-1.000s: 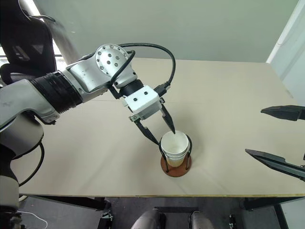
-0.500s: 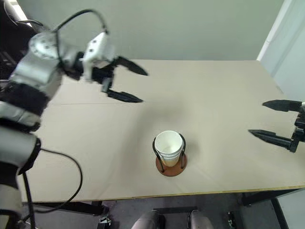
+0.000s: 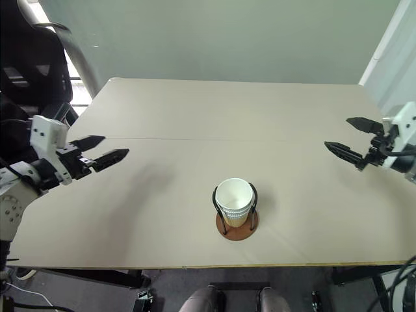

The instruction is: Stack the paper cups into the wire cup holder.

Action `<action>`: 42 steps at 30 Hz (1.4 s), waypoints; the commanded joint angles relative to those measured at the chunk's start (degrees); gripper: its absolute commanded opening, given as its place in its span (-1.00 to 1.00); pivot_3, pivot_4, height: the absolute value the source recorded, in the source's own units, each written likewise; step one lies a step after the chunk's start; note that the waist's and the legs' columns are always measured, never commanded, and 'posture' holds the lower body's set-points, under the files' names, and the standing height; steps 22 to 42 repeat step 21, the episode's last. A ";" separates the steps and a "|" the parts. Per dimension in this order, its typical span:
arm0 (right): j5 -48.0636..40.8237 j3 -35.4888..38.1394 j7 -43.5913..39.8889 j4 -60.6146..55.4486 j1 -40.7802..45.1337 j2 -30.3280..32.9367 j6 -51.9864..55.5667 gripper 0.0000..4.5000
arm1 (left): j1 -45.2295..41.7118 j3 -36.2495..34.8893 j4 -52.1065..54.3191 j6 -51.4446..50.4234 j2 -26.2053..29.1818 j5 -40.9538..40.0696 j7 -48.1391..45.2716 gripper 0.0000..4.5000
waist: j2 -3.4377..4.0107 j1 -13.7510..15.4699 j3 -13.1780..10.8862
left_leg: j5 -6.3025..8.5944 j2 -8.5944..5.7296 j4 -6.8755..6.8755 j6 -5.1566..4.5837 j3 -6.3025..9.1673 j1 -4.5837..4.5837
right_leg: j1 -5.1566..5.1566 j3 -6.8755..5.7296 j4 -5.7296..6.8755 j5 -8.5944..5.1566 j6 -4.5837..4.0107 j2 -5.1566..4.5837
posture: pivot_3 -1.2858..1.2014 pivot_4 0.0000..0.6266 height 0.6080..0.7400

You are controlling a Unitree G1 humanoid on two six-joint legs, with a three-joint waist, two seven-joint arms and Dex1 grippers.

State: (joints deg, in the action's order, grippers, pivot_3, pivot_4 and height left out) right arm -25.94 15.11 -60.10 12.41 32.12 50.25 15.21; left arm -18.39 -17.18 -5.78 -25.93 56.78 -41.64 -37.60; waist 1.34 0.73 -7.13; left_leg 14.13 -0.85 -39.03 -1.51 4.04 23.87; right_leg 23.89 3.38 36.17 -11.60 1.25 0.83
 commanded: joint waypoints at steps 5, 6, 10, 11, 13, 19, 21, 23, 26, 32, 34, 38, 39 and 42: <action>-0.76 -3.15 -3.23 3.93 6.10 -1.62 4.06 1.00 | 7.28 -12.09 10.18 -2.39 -5.05 0.52 6.85 0.99 | -0.08 -0.37 -0.05 | 0.03 0.02 0.21 -0.11 0.08 -0.16 | 0.05 -0.03 0.04 0.19 -0.72 0.04 | 0.03 -0.52 1.00; -2.08 -3.12 -5.60 3.63 6.18 -0.78 6.02 1.00 | 8.93 -13.00 11.08 -2.62 -4.80 0.49 5.56 0.99 | -0.08 -0.42 -0.05 | 0.01 0.02 0.24 -0.11 0.08 -0.16 | 0.09 -0.02 0.08 0.23 -0.81 0.06 | 0.03 -0.52 1.00; -0.69 -5.67 -12.42 3.01 6.18 3.05 7.85 1.00 | 13.59 -16.37 12.73 -2.49 -3.99 0.81 1.01 0.99 | -0.10 -0.40 -0.06 | -0.21 0.03 0.36 0.02 0.09 -0.21 | 0.15 0.00 0.22 0.19 -1.03 0.10 | 0.03 -0.52 1.00; -0.22 -6.48 -13.57 2.84 6.11 3.81 8.13 1.00 | 13.93 -16.82 12.66 -2.79 -4.01 0.94 0.76 0.99 | -0.10 -0.37 -0.06 | -0.25 0.03 0.40 0.06 0.11 -0.21 | 0.17 0.00 0.23 0.20 -1.06 0.10 | 0.03 -0.52 1.00; -0.06 -7.32 -14.44 3.13 7.02 4.16 8.71 1.00 | 14.31 -17.04 12.69 -2.82 -3.89 2.13 0.82 0.99 | -0.18 -0.39 -0.04 | -0.38 0.03 0.53 0.12 0.14 -0.26 | 0.17 0.00 0.26 0.22 -1.16 0.10 | 0.03 -0.52 1.00; 4.29 -7.60 -9.57 9.46 11.37 0.20 2.29 1.00 | 14.29 -17.18 13.12 -5.23 -5.38 4.36 4.68 0.99 | -0.28 -0.92 -0.04 | -0.73 0.04 0.93 0.29 0.13 -0.46 | 0.26 0.08 0.38 0.42 -1.46 0.11 | 0.03 -0.52 1.00; 5.27 -7.26 -7.81 10.68 12.55 -1.23 -0.24 1.00 | 13.50 -17.55 13.11 -6.71 -5.93 4.17 6.53 0.99 | -0.28 -0.95 -0.03 | -0.73 0.08 0.98 0.30 0.14 -0.50 | 0.28 0.08 0.45 0.41 -1.47 0.12 | 0.03 -0.52 1.00; 5.27 -7.26 -7.81 10.68 12.55 -1.23 -0.24 1.00 | 13.50 -17.55 13.11 -6.71 -5.93 4.17 6.53 0.99 | -0.28 -0.95 -0.03 | -0.73 0.08 0.98 0.30 0.14 -0.50 | 0.28 0.08 0.45 0.41 -1.47 0.12 | 0.03 -0.52 1.00; 5.27 -7.26 -7.81 10.68 12.55 -1.23 -0.24 1.00 | 13.50 -17.55 13.11 -6.71 -5.93 4.17 6.53 0.99 | -0.28 -0.95 -0.03 | -0.73 0.08 0.98 0.30 0.14 -0.50 | 0.28 0.08 0.45 0.41 -1.47 0.12 | 0.03 -0.52 1.00; 5.27 -7.26 -7.81 10.68 12.55 -1.23 -0.24 1.00 | 13.50 -17.55 13.11 -6.71 -5.93 4.17 6.53 0.99 | -0.28 -0.95 -0.03 | -0.73 0.08 0.98 0.30 0.14 -0.50 | 0.28 0.08 0.45 0.41 -1.47 0.12 | 0.03 -0.52 1.00; 5.27 -7.26 -7.81 10.68 12.55 -1.23 -0.24 1.00 | 13.50 -17.55 13.11 -6.71 -5.93 4.17 6.53 0.99 | -0.28 -0.95 -0.03 | -0.73 0.08 0.98 0.30 0.14 -0.50 | 0.28 0.08 0.45 0.41 -1.47 0.12 | 0.03 -0.52 1.00; 5.27 -7.26 -7.81 10.68 12.55 -1.23 -0.24 1.00 | 13.50 -17.55 13.11 -6.71 -5.93 4.17 6.53 0.99 | -0.28 -0.95 -0.03 | -0.73 0.08 0.98 0.30 0.14 -0.50 | 0.28 0.08 0.45 0.41 -1.47 0.12 | 0.03 -0.52 1.00; 5.27 -7.26 -7.81 10.68 12.55 -1.23 -0.24 1.00 | 13.50 -17.55 13.11 -6.71 -5.93 4.17 6.53 0.99 | -0.28 -0.95 -0.03 | -0.73 0.08 0.98 0.30 0.14 -0.50 | 0.28 0.08 0.45 0.41 -1.47 0.12 | 0.03 -0.52 1.00; 5.27 -7.26 -7.81 10.68 12.55 -1.23 -0.24 1.00 | 13.50 -17.55 13.11 -6.71 -5.93 4.17 6.53 0.99 | -0.28 -0.95 -0.03 | -0.73 0.08 0.98 0.30 0.14 -0.50 | 0.28 0.08 0.45 0.41 -1.47 0.12 | 0.03 -0.52 1.00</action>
